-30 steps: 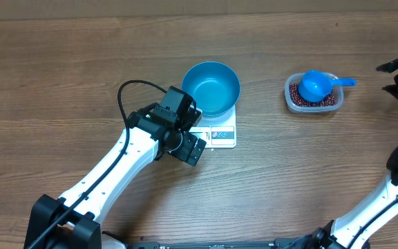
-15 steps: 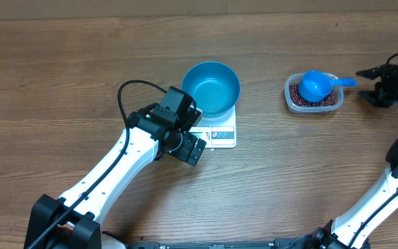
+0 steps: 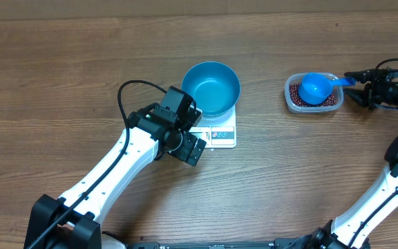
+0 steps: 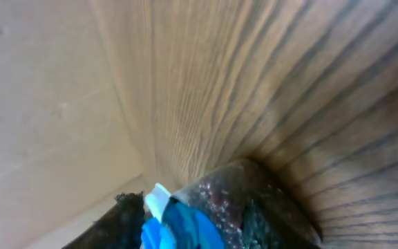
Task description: Scoop item into bowl and weigh 150g on scale
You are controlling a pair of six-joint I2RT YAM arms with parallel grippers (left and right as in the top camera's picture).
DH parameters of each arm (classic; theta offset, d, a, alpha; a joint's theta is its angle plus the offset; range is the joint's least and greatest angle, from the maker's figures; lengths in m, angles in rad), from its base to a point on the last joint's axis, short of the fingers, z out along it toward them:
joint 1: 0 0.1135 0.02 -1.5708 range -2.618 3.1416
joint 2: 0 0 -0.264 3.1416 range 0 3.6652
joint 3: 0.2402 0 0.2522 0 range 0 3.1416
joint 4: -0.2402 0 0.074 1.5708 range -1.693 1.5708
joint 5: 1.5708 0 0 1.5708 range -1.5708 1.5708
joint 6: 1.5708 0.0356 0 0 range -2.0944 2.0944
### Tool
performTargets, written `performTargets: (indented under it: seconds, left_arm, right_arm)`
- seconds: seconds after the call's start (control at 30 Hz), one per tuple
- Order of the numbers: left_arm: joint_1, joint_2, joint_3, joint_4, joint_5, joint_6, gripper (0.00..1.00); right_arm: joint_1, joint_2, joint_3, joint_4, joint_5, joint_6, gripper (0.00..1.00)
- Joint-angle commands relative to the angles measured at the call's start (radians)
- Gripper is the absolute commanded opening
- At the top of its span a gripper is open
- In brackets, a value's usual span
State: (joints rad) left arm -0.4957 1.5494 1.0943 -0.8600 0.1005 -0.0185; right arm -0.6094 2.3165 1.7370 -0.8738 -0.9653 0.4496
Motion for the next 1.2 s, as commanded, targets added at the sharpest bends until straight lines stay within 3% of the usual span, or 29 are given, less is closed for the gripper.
performTargets:
  seconds: [0.0, 0.1, 0.3, 0.43, 0.7, 1.17]
  left_arm:
    - [0.005, -0.018, 0.003, 0.002, -0.003, 0.019, 1.00]
    - [0.005, -0.018, 0.003, 0.002, -0.003, 0.019, 0.99]
    - [0.005, -0.018, 0.003, 0.001, -0.003, 0.019, 0.99]
    - [0.005, -0.018, 0.003, 0.002, -0.004, 0.019, 1.00]
    - [0.005, -0.018, 0.003, 0.001, -0.004, 0.019, 1.00]
    - [0.005, -0.018, 0.003, 0.001, -0.003, 0.019, 1.00]
  right_arm:
    - [-0.013, -0.005, 0.026, 0.022, -0.032, 0.019, 0.40]
    - [-0.013, -0.005, 0.026, 0.029, -0.032, 0.026, 0.29]
    - [-0.013, -0.005, 0.026, 0.027, -0.032, 0.023, 0.25]
    - [-0.014, -0.018, 0.026, -0.013, 0.005, -0.013, 0.16]
    - [-0.014, -0.168, 0.026, -0.170, 0.289, -0.119, 0.15]
    - [0.053, -0.194, 0.026, -0.257, 0.332, -0.075, 0.09]
